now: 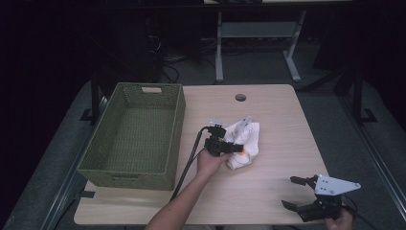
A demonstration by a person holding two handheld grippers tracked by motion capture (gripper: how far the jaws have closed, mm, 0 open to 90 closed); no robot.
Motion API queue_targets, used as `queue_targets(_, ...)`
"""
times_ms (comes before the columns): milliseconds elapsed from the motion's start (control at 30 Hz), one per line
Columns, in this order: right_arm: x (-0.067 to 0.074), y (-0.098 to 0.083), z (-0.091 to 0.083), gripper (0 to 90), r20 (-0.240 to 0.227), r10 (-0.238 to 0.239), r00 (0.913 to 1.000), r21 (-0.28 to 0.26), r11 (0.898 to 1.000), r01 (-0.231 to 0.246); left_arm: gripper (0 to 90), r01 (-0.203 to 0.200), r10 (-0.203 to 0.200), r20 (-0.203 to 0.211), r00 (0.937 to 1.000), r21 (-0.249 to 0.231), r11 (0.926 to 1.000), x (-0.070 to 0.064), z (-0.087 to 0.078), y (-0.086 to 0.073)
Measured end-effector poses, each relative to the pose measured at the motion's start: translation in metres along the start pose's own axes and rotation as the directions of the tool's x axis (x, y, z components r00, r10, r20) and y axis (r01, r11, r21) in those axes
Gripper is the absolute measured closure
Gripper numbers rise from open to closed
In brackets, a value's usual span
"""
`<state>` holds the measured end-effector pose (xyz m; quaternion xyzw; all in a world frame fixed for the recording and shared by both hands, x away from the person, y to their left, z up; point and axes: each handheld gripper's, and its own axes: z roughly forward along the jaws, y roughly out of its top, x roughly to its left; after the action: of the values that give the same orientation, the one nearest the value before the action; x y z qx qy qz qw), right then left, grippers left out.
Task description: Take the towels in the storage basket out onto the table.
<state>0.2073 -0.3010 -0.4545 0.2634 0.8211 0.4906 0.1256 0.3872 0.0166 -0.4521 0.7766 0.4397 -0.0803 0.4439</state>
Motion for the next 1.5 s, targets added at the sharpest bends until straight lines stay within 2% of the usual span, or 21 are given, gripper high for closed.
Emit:
queue_targets(100,0.000,0.000,0.000,13.8,0.001,0.003,1.0000,0.000,1.000,-0.003,60.1,0.008,-0.008,0.012,0.9999,-0.006,1.0000,-0.001,0.001,-0.001)
queue_targets(167,0.000,0.000,0.000,13.8,0.001,0.003,1.0000,0.000,1.000,-0.003,57.8,0.004,-0.004,0.010,0.9999,-0.006,1.0000,-0.002,0.001,-0.001)
queue_targets(233,0.000,0.000,0.000,13.8,0.003,0.003,1.0000,0.002,1.000,-0.003,54.5,-0.006,0.007,0.026,0.9996,-0.013,0.9999,-0.004,0.001,-0.002)
queue_targets(367,0.000,0.000,-0.001,13.8,0.002,0.005,1.0000,0.002,1.000,-0.005,53.6,-0.012,0.013,0.032,0.9994,-0.016,0.9998,-0.006,0.000,-0.004)
queue_targets(500,-0.001,-0.001,-0.001,13.8,0.002,0.009,1.0000,0.003,1.000,-0.009,52.5,-0.019,0.020,0.040,0.9990,-0.029,0.9994,-0.007,-0.005,-0.006)
queue_targets(567,-0.001,-0.001,0.000,13.8,0.003,0.008,1.0000,0.005,1.000,-0.008,51.1,-0.021,0.023,0.047,0.9986,-0.053,0.9984,-0.007,-0.011,-0.007)
queue_targets(733,-0.002,-0.001,0.001,13.8,0.006,0.011,0.9999,0.014,1.000,-0.011,46.3,-0.038,0.041,0.037,0.9985,-0.063,0.9973,-0.009,-0.017,-0.011)
queue_targets(900,-0.001,-0.001,0.002,13.8,0.011,0.015,0.9998,0.015,1.000,-0.015,43.9,-0.038,0.041,0.040,0.9984,-0.084,0.9958,-0.007,-0.026,-0.015)
queue_targets(1033,-0.001,-0.002,0.002,13.8,0.011,0.016,0.9998,0.020,1.000,-0.016,40.3,-0.049,0.051,0.022,0.9984,-0.100,0.9938,-0.006,-0.034,-0.018)
queue_targets(1067,-0.001,-0.002,0.003,13.8,0.012,0.016,0.9998,0.023,1.000,-0.016,39.5,-0.071,0.072,0.001,0.9974,-0.110,0.9914,-0.007,-0.039,-0.019)
queue_targets(1300,-0.001,-0.002,0.005,13.8,0.014,0.017,0.9998,0.036,0.999,-0.018,36.5,-0.094,0.093,-0.007,0.9956,-0.125,0.9878,-0.012,-0.047,-0.027)
queue_targets(1333,-0.001,-0.002,0.006,13.8,0.015,0.018,0.9997,0.037,0.999,-0.019,35.8,-0.114,0.113,-0.014,0.9935,-0.126,0.9855,-0.013,-0.049,-0.031)
queue_targets(1433,-0.001,-0.002,0.006,13.8,0.012,0.019,0.9998,0.042,0.999,-0.019,33.5,-0.136,0.132,-0.033,0.9906,-0.134,0.9816,-0.014,-0.051,-0.036)
queue_targets(1500,-0.001,-0.002,0.007,13.8,0.012,0.020,0.9997,0.043,0.999,-0.020,32.4,-0.131,0.128,-0.031,0.9913,-0.135,0.9821,-0.013,-0.053,-0.039)
